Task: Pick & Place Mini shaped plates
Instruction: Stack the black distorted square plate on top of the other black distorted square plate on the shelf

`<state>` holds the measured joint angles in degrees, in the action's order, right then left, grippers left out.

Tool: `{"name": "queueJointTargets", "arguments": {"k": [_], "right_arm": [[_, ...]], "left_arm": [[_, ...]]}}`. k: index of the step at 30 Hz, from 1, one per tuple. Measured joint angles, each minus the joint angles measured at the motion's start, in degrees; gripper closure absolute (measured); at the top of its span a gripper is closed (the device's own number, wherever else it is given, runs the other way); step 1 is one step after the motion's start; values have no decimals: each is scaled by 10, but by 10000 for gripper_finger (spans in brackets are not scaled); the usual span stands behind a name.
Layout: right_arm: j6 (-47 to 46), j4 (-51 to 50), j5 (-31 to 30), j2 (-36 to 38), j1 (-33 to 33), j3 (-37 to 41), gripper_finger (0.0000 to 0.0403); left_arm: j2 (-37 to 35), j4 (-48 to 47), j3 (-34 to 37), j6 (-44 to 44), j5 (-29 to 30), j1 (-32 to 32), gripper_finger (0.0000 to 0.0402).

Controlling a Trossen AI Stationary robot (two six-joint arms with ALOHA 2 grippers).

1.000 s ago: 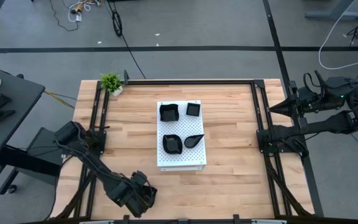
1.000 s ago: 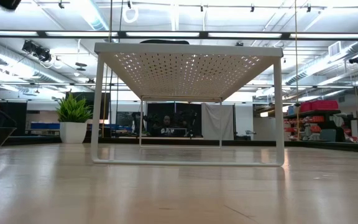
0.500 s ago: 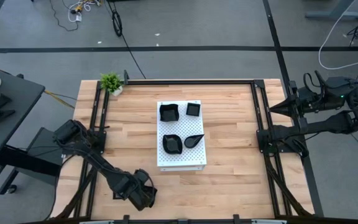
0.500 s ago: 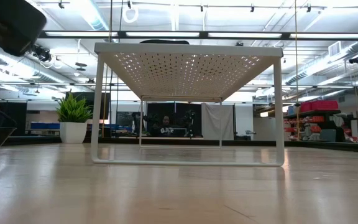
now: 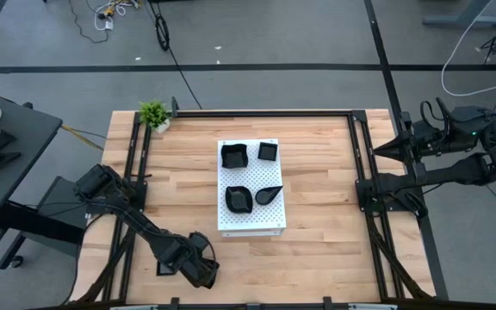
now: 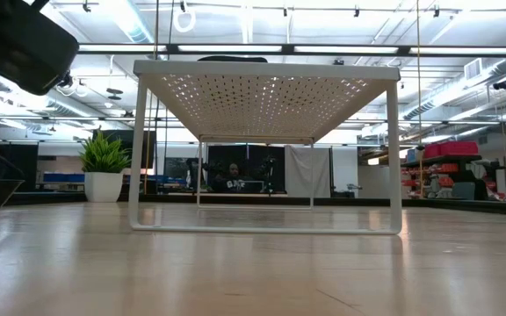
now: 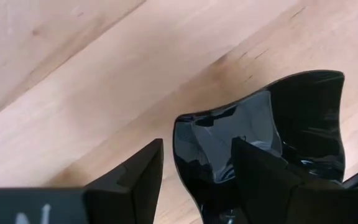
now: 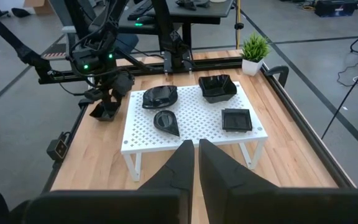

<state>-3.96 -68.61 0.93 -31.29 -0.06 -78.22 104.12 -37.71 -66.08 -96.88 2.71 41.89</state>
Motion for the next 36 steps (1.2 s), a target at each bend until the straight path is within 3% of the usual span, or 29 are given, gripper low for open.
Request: {"name": "queueJointTargets", "arguments": {"k": [8, 23, 36], "right_arm": [[0, 0, 0, 0, 0, 0, 374], [0, 0, 0, 0, 0, 0, 374], [0, 0, 0, 0, 0, 0, 374]], "left_arm": [[0, -2, 0, -2, 0, 0, 218], [0, -13, 0, -1, -4, 0, 319], [0, -14, 0, 0, -4, 0, 360]]}}
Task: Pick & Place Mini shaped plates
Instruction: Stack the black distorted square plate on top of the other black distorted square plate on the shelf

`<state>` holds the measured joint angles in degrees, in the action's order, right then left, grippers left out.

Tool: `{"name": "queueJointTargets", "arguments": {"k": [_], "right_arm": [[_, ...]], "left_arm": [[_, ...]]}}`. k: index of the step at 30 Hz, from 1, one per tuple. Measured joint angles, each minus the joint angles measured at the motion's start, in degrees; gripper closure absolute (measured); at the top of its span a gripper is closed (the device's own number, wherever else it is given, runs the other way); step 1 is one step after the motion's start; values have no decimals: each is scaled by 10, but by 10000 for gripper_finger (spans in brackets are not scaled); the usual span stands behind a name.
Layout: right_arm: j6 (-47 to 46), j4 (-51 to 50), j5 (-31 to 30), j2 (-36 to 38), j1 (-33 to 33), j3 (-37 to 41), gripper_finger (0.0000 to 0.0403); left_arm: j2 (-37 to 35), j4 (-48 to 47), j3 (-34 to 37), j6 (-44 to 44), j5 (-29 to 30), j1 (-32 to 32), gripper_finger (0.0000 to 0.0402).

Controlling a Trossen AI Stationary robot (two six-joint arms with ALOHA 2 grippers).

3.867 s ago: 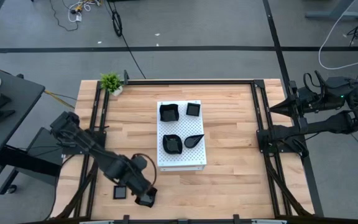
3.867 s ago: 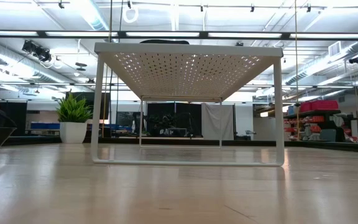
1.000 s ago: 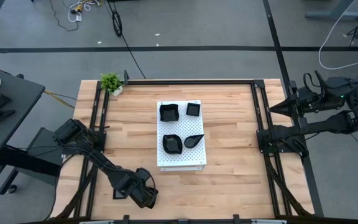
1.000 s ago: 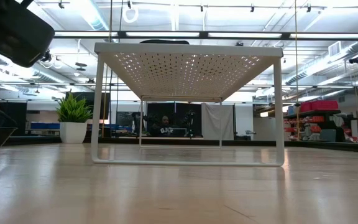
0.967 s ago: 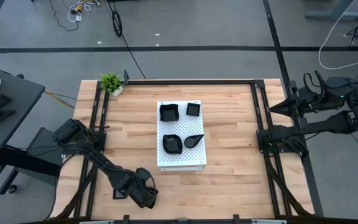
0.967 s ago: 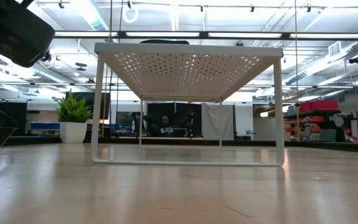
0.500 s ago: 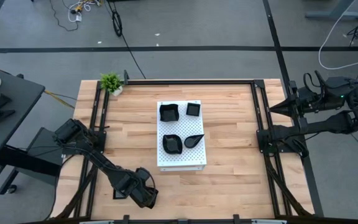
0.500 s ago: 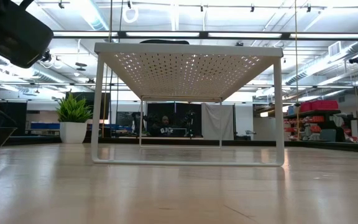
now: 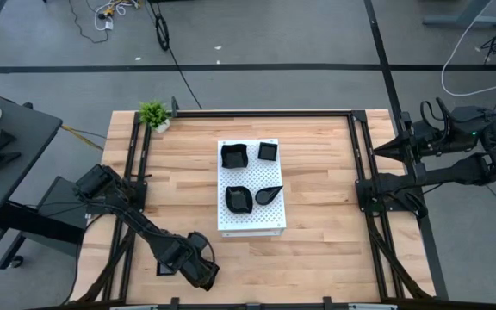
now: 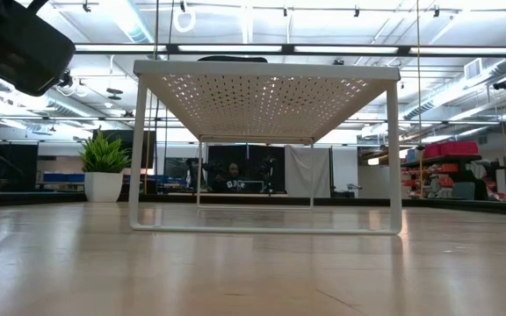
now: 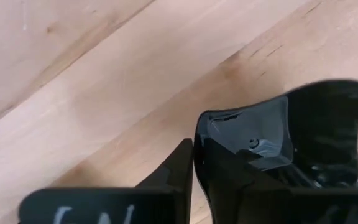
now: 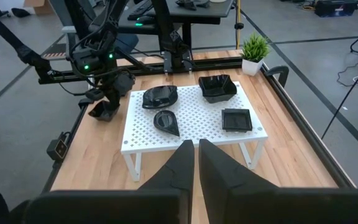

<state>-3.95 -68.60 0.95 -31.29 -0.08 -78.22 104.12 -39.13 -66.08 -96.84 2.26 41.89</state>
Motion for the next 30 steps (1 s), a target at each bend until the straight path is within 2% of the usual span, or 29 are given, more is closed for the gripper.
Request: {"name": "queueJointTargets", "arguments": {"k": [14, 25, 30], "right_arm": [[0, 0, 0, 0, 0, 0, 374], [0, 0, 0, 0, 0, 0, 374], [0, 0, 0, 0, 0, 0, 374]], "left_arm": [[-19, -28, 0, 2, 1, 0, 393], [-28, -32, 0, 19, -17, 0, 392], [-57, -44, 0, 22, 4, 0, 397]]}}
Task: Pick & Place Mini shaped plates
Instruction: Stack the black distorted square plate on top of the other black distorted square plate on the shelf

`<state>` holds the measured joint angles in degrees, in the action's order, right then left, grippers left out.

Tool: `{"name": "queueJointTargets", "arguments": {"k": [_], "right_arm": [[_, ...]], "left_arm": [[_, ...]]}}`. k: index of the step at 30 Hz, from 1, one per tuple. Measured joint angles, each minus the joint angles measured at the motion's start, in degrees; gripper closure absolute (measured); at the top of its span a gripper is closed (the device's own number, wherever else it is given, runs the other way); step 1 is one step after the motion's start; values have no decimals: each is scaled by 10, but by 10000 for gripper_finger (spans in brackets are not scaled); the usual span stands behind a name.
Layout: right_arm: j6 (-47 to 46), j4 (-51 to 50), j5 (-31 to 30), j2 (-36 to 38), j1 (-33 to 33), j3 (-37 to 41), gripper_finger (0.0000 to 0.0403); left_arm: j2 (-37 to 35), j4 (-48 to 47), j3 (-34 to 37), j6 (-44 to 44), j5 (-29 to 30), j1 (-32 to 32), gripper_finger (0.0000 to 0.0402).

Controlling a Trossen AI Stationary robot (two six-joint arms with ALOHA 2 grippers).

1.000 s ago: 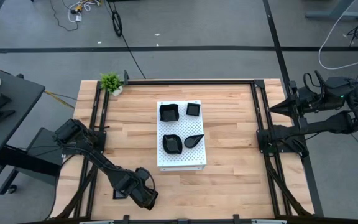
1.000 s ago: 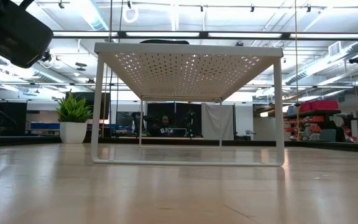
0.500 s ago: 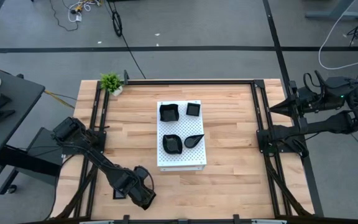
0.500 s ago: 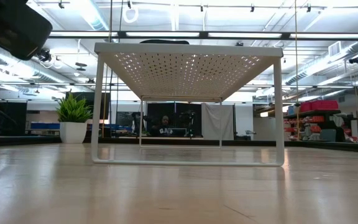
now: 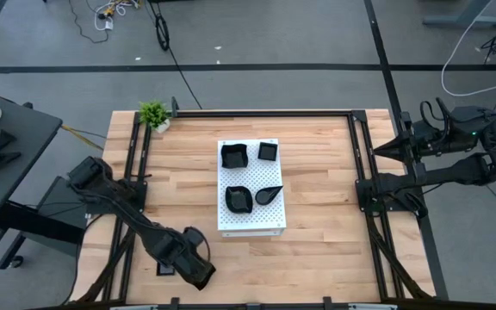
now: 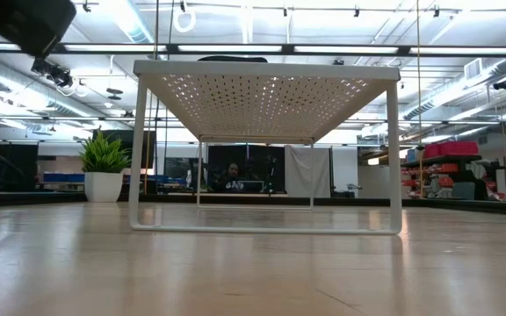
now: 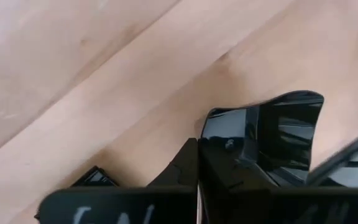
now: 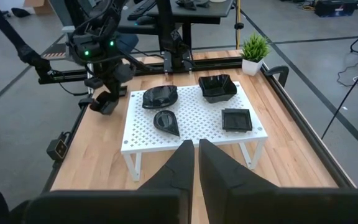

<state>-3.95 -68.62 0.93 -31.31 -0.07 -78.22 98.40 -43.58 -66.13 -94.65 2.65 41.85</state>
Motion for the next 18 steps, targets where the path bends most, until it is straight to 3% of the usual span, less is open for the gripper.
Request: {"name": "queueJointTargets", "arguments": {"k": [10, 18], "right_arm": [[0, 0, 0, 0, 0, 0, 374], [0, 0, 0, 0, 0, 0, 374]], "left_arm": [[-76, -51, 0, -3, 34, -2, 397], [-141, -79, 0, -7, 104, -9, 390]]}}
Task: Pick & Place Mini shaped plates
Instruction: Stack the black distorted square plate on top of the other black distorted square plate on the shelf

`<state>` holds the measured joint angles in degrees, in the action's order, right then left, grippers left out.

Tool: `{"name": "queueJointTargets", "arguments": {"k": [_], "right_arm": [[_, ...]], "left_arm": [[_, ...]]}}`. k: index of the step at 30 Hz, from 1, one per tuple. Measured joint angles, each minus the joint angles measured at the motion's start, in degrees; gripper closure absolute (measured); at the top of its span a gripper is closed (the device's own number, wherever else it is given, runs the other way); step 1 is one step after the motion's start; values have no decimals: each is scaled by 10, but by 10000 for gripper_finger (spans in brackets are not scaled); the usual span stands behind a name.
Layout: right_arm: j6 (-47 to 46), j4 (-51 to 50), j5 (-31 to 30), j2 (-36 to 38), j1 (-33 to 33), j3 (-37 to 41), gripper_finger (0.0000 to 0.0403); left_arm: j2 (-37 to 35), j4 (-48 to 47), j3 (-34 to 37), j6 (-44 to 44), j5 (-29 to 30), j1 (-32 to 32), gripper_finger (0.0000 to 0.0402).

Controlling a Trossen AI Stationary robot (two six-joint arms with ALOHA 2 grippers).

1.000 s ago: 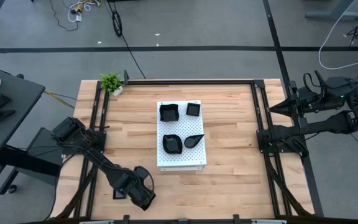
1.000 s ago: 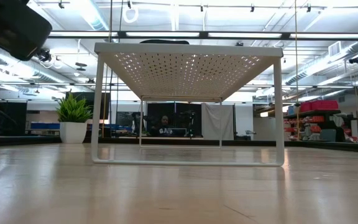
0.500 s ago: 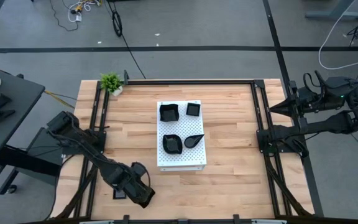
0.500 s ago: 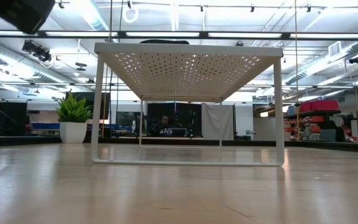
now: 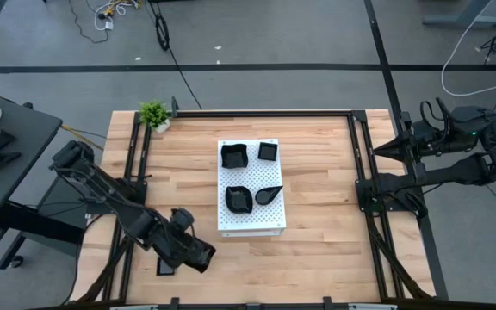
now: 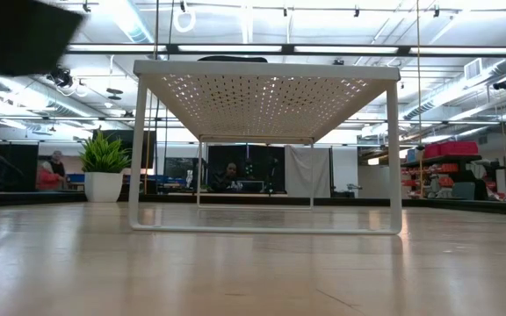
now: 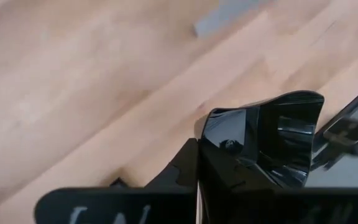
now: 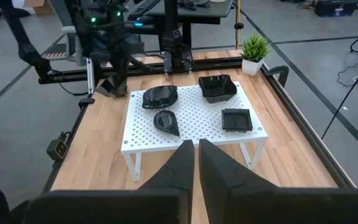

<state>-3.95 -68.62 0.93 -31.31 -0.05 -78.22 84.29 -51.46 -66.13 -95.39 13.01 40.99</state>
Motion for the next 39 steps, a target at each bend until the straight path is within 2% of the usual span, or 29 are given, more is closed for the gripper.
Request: {"name": "queueJointTargets", "arguments": {"k": [4, 11, 16, 30, 39], "right_arm": [[0, 0, 0, 0, 0, 0, 374], [0, 0, 0, 0, 0, 0, 374], [0, 0, 0, 0, 0, 0, 374], [0, 0, 0, 0, 0, 0, 374], [0, 0, 0, 0, 0, 0, 374]], "left_arm": [[-33, -12, 0, 0, 37, -14, 397], [-79, -22, 0, 15, 39, -59, 387], [-107, -28, 0, 34, 42, -96, 396], [-179, -32, 0, 94, 53, -256, 395], [-233, -26, 0, 169, 27, -350, 397]]}}
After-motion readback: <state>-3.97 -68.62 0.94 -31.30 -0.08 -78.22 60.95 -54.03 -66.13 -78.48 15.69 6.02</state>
